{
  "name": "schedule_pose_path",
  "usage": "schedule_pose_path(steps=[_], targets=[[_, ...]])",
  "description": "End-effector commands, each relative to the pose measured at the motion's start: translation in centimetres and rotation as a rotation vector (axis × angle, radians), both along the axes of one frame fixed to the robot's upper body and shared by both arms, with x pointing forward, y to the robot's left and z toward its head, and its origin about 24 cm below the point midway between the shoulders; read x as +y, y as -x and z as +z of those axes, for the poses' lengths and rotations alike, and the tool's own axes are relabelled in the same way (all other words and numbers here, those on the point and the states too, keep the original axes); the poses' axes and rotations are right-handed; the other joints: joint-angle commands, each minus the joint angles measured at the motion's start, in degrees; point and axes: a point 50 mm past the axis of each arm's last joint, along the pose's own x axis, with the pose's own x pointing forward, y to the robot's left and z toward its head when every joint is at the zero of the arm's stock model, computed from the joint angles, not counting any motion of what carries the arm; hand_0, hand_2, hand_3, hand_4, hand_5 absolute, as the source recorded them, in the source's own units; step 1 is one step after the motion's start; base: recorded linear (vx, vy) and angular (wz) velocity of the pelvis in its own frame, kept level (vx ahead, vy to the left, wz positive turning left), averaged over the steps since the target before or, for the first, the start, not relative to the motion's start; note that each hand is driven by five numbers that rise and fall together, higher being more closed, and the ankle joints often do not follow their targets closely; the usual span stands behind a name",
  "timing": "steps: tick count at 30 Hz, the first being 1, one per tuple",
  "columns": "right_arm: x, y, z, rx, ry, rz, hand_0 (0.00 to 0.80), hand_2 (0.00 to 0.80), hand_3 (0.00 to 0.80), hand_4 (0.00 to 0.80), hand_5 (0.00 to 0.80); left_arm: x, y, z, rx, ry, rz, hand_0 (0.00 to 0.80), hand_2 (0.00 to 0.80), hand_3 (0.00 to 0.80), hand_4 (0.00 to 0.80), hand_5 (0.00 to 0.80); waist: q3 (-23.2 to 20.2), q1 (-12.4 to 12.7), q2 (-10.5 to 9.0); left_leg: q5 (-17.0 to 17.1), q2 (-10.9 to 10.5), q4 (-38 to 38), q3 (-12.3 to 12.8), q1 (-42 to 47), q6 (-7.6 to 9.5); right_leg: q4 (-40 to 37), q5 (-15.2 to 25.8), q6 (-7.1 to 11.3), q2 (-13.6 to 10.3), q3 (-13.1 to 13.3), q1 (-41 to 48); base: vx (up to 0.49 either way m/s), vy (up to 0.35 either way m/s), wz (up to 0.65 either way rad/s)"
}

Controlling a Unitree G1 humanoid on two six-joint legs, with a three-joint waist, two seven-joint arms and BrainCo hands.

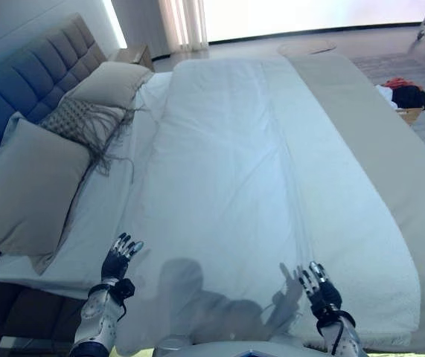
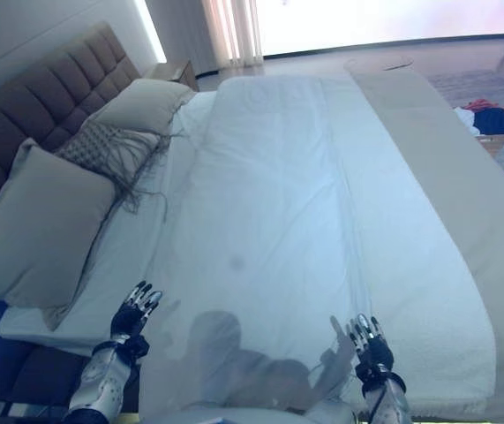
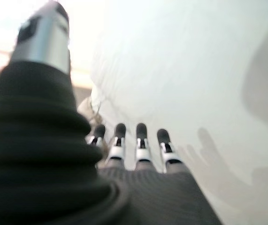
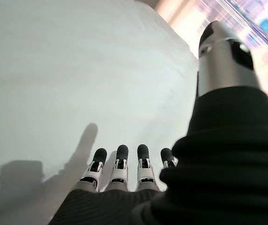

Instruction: Make the bed neatly

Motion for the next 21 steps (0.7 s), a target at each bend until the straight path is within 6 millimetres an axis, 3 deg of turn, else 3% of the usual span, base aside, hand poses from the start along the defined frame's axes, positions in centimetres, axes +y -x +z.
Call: schedule_pose_path(steps=[1,3,5,6,7,9,11,12,15,17,21], targets=[[0.3,-1.9,1.4,-0.119,-0.03,-0.044,0.0,0.0,0.0,0.0,0.0,2.3,-1.8,3.8,-0.16,-0.083,0.032,0.0,0.0,0.0,0.0,0.0,-1.6,3.27,-2.52,1.13,-5.13,3.53,-5.25,-6.01,10.15,0.45,13.25,-2.69,6.1,3.0,6.24,-0.178,-0.103,0.14],[0.5,-2.6,1.2,-0.116,-0.03,-0.039,0.0,0.0,0.0,0.0,0.0,2.4,-1.9,3.7,-0.157,-0.07,0.055,0.0,0.0,0.0,0.0,0.0,-2.29,4.65,-3.39,2.34,-5.29,3.96,-4.58,-7.81,9.18,-7.17,10.51,-3.87,8.82,0.01,9.91,-0.236,-0.186,0.0],[0.9,-3.6,1.3,-0.126,-0.032,0.0,0.0,0.0,0.0,0.0,0.0,2.6,-2.2,3.9,-0.166,-0.065,0.073,0.0,0.0,0.0,0.0,0.0,-1.89,6.26,-3.62,4.45,-2.59,5.86,-2.97,-11.98,6.51,-12.57,5.03,-4.63,11.54,-2.75,12.7,-0.326,-0.254,-0.56],[1.0,-3.7,1.3,-0.115,-0.031,0.012,0.0,0.0,0.0,0.0,0.0,2.7,-2.3,3.9,-0.162,-0.062,0.075,0.0,0.0,0.0,0.0,0.0,-1.74,6.62,-3.5,6.05,-0.98,6.01,-2.71,-13.57,4.79,-14.01,3.33,-4.54,12.63,-2.72,13.63,-0.263,-0.2,-0.54],[1.0,-3.7,1.3,-0.109,-0.028,0.014,0.0,0.0,0.0,0.0,0.0,2.6,-2.3,3.8,-0.159,-0.057,0.077,0.0,0.0,0.0,0.0,0.0,-1.71,6.64,-3.43,6.65,-0.45,5.92,-2.67,-14.0,4.19,-14.44,3.03,-4.49,12.98,-2.52,13.86,-0.22,-0.171,-0.3],[0.7,-2.9,0.9,-0.056,-0.009,0.026,0.0,0.0,0.0,0.0,0.0,2.2,-1.6,3.2,-0.14,-0.025,0.098,0.0,0.0,0.0,0.0,0.0,-1.04,6.27,-3.37,8.62,2.64,3.76,-1.95,-13.82,0.77,-15.38,0.61,-4.96,14.67,-3.72,15.35,-0.169,-0.169,-0.07],[0.2,-1.7,0.5,0.003,-0.003,0.009,0.0,0.0,0.0,0.0,0.0,1.9,-0.5,2.7,-0.131,-0.013,0.105,0.0,0.0,0.0,0.0,0.0,-0.15,6.22,-3.44,10.81,4.82,0.97,-1.42,-13.71,-0.61,-17.03,0.46,-5.62,15.82,-4.28,16.67,-0.212,-0.149,0.0],[-0.1,-1.3,0.4,0.01,-0.003,0.006,0.0,0.0,0.0,0.0,0.0,1.8,0.0,2.4,-0.128,-0.017,0.107,0.0,0.0,0.0,0.0,0.0,0.11,6.31,-3.59,10.56,5.18,1.06,-1.3,-13.8,-0.57,-17.45,0.54,-5.82,15.87,-4.64,16.72,-0.271,-0.153,0.09],[-0.8,-0.7,0.4,-0.007,0.011,-0.001,0.0,0.0,0.0,0.0,0.0,2.3,1.0,2.1,-0.113,-0.018,0.121,0.0,0.0,0.0,0.0,0.0,0.88,5.62,-4.82,4.37,4.88,10.64,0.98,-14.43,1.38,-16.96,1.56,-6.75,14.31,-6.69,14.7,-0.287,-0.134,-0.03],[-1.0,-0.9,0.6,-0.025,0.015,0.0,0.0,0.0,0.0,0.0,0.0,2.7,1.6,1.9,-0.108,-0.018,0.148,0.0,0.0,0.0,0.0,0.0,1.27,4.67,-5.65,0.39,4.88,18.16,0.07,-13.29,2.34,-16.3,2.87,-7.63,13.09,-7.03,12.59,-0.195,-0.036,-0.25],[-1.9,-0.3,0.4,-0.008,0.021,0.016,0.0,0.0,0.0,0.0,0.0,3.5,2.3,2.0,-0.115,0.004,0.187,0.0,0.0,0.0,0.0,0.0,0.46,0.4,-4.66,0.63,7.46,19.12,-0.09,-4.96,2.58,-14.3,4.01,-8.48,13.17,-3.76,7.87,-0.079,0.103,-0.25]])
